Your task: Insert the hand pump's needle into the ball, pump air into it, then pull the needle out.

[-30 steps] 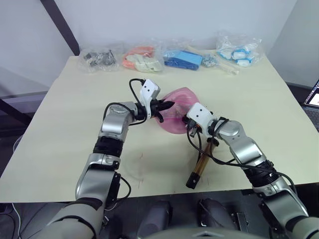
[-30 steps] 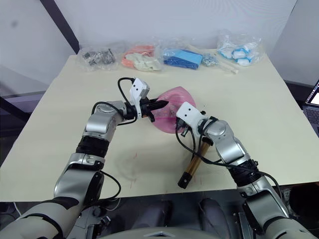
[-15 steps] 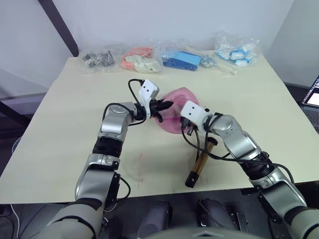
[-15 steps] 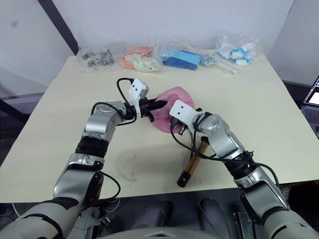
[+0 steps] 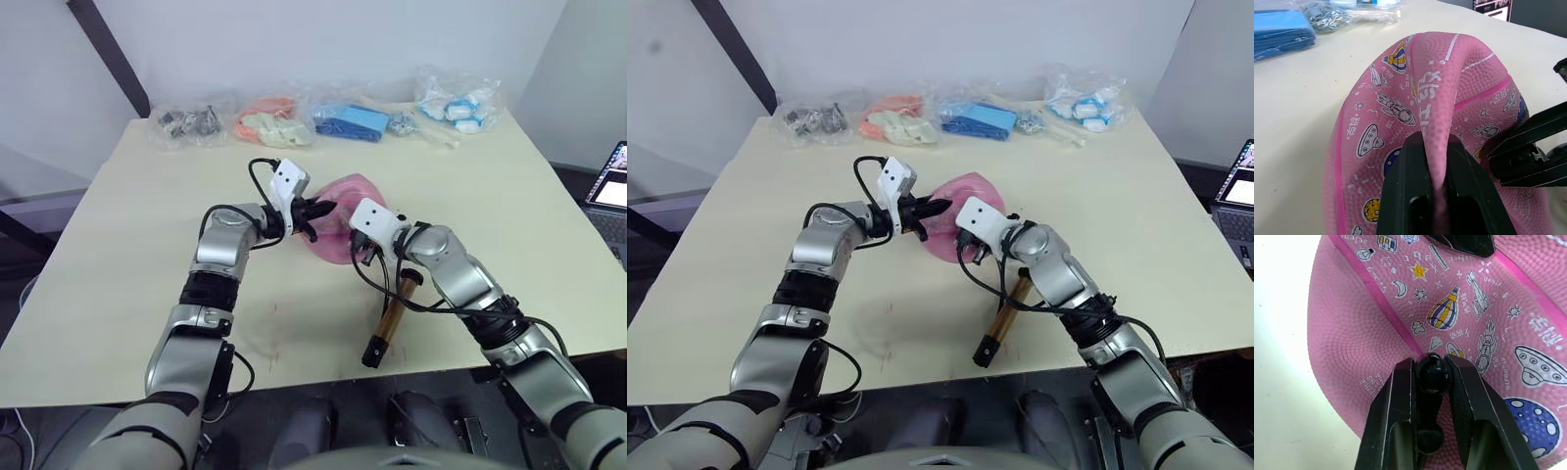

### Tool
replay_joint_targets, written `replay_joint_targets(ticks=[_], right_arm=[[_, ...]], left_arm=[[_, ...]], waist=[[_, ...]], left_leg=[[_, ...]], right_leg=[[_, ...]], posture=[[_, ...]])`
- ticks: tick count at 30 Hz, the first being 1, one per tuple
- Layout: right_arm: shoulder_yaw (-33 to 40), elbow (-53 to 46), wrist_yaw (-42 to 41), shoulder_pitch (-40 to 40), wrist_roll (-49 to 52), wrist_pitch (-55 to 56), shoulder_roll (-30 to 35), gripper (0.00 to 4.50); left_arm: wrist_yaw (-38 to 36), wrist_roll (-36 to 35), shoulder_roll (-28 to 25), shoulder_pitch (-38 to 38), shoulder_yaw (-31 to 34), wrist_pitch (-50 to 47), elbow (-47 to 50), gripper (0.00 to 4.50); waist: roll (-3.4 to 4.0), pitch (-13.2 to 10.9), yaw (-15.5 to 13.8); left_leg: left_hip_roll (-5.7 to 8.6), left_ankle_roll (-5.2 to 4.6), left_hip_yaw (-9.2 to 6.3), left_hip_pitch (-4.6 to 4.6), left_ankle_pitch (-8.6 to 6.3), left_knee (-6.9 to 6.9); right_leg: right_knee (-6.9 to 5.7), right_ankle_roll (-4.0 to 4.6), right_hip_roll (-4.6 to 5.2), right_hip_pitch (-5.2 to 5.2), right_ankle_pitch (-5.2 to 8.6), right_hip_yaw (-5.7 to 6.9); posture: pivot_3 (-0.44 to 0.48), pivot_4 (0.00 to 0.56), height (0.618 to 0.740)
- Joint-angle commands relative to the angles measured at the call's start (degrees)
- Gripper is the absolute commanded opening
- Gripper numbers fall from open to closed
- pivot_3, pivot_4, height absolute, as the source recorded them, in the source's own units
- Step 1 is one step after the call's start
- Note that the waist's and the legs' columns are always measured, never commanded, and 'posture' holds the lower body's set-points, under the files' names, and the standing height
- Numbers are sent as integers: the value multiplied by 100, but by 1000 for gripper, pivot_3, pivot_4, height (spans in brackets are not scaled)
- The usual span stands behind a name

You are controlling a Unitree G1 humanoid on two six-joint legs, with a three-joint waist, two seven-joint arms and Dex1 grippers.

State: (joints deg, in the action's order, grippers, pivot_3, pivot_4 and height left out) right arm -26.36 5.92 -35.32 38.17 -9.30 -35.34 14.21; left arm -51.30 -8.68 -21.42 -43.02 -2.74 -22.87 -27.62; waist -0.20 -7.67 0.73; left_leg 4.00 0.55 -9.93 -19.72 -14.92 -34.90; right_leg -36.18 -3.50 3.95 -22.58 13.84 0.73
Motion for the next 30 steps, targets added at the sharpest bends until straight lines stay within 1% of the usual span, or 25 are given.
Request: replay_joint_targets(ticks=[1, 16, 24, 30], right_arm=[[-118, 796, 54, -191, -157, -197, 45, 367], [-156, 1470, 84, -82, -190, 23, -183, 367], [-223, 1500, 25, -145, -217, 27, -174, 367], [-202, 2036, 137, -92, -231, 107, -335, 367]], left_arm=[[21, 98, 0, 292, -202, -310, -222, 0], [37, 83, -90, 299, -145, -331, -256, 0], [37, 54, -80, 361, -146, -320, -212, 0], [25, 58, -76, 342, -158, -275, -275, 0]], waist=[[-2, 3, 5], [-5, 11, 29], [-3, 24, 41], [-6, 49, 50]], left_leg=[[0, 0, 0, 1, 0, -2], [-11, 1, 9, 21, 0, -16], [-16, 3, 13, 31, -1, -16], [-17, 3, 17, 37, -1, -16]], right_leg=[[-5, 0, 0, 0, 0, 0], [-44, 1, -14, -1, 1, -12], [-54, 1, -23, -1, 1, -20], [-54, 1, -25, 1, 1, -25]], posture=[[0, 150, 740], [0, 150, 740], [0, 150, 740], [0, 150, 740]])
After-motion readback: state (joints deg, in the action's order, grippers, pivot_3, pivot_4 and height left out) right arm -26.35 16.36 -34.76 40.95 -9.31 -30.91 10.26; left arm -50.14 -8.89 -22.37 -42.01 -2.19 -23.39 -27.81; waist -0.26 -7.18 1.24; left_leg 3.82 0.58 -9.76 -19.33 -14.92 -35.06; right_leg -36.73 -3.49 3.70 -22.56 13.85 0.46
